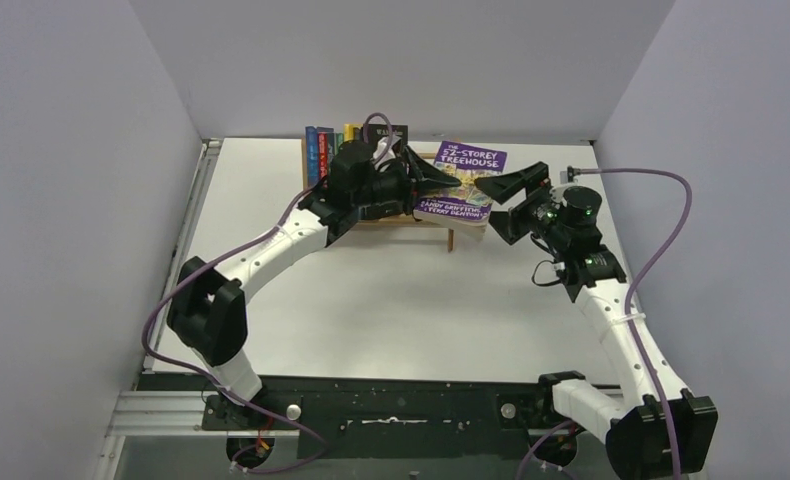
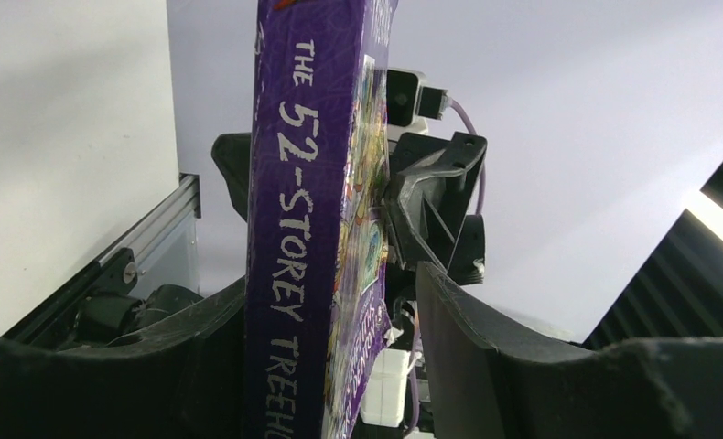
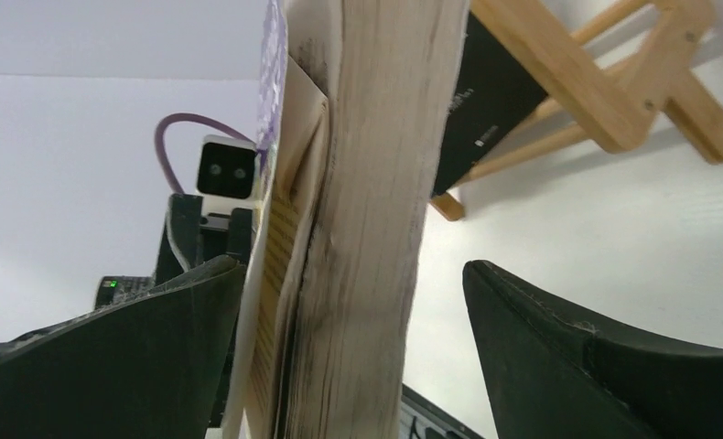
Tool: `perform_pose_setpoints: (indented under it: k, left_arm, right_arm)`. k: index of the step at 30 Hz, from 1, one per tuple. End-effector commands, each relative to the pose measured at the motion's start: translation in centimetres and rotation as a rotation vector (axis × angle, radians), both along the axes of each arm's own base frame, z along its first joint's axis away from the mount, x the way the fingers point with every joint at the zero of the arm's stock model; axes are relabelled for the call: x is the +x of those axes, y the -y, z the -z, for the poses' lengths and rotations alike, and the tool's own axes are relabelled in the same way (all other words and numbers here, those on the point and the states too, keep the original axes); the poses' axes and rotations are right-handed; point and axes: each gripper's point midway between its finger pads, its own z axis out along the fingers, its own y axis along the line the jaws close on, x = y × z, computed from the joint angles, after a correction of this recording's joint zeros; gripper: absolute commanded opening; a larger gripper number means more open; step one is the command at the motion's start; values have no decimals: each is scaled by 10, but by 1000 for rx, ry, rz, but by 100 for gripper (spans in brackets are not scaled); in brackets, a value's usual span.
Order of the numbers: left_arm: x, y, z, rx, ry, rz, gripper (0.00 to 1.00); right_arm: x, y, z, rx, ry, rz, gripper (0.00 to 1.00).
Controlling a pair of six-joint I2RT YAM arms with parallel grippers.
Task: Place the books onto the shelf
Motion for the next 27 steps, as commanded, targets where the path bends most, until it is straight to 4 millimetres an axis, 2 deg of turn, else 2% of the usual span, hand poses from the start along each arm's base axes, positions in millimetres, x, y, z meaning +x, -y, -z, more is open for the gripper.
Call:
perform_pose_setpoints:
  k: [1,2,5,6,8,10,11,13,16,21,27]
  left_arm:
    - [-23,-15,-104,-190,227,21,0]
    - [-22,-15,-103,-183,230,19,0]
    - [-22,-21,-95,-141,237,7,0]
    - [-21,-24,-91,-120,235,-1,3]
    - [-19,-32,-88,-95,257,-22,19]
    - [-16,-42,-83,-65,272,-39,35]
    - [-15,-47,-80,-48,279,-39,39]
    - [-15,-57,-78,-33,301,-36,49]
    - [-18,-69,-78,-26,342,-8,57]
    - [-28,-81,-87,-34,410,52,62]
    - [-30,-80,-91,-41,430,74,64]
  right_arm:
    - [18,-12,-59,144,199,-4,88]
    - [19,-12,-68,159,225,2,82]
    - [21,-9,-86,159,291,14,52]
    - [20,-8,-90,152,307,19,41]
    - [19,-7,-98,140,335,20,19]
    - [15,-8,-106,134,370,5,5]
    - [13,-9,-111,134,390,-3,0]
    - [8,-11,-122,135,440,-28,0]
    - [-2,-16,-136,133,503,-80,0]
    - [-19,-23,-152,133,574,-181,0]
    - [-30,-36,-170,193,636,-289,0]
